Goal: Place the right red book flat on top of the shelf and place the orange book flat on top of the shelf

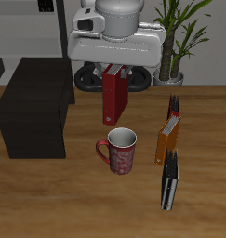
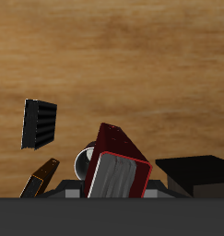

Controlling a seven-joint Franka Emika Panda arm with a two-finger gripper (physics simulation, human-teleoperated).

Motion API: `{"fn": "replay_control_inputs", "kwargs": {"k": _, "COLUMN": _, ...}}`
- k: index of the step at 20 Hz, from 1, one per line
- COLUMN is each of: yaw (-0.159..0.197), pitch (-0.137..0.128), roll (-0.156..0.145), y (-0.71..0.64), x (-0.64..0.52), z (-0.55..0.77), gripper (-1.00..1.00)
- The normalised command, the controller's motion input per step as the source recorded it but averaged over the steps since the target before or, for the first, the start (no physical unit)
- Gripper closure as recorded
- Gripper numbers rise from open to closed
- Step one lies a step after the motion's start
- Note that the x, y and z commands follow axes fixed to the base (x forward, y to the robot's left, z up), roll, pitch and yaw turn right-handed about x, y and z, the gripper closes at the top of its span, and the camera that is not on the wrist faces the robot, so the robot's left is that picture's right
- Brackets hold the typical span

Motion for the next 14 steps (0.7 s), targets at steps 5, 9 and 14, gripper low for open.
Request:
{"fn": "replay_control_inputs", "kwargs": {"k": 5, "yaw": 0.074, "pitch": -0.094, "roll": 0.024, "y": -0.1, "x": -0.72, "z": 0.32, "gripper": 1.0}}
{"fn": "replay_control_inputs", "kwargs": {"k": 9, "yaw": 0.029, "pitch": -0.015, "roll": 0.023, "y": 0.0, "x": -0.35, "z": -0.01, "gripper": 1.0}}
{"fn": "replay_control_inputs", "kwargs": {"k": 14, "yaw": 0.027, "pitch": -0.012, "roll": 0.015, "y": -0.14, "x": -0.56, "z": -0.14, "gripper": 1.0}}
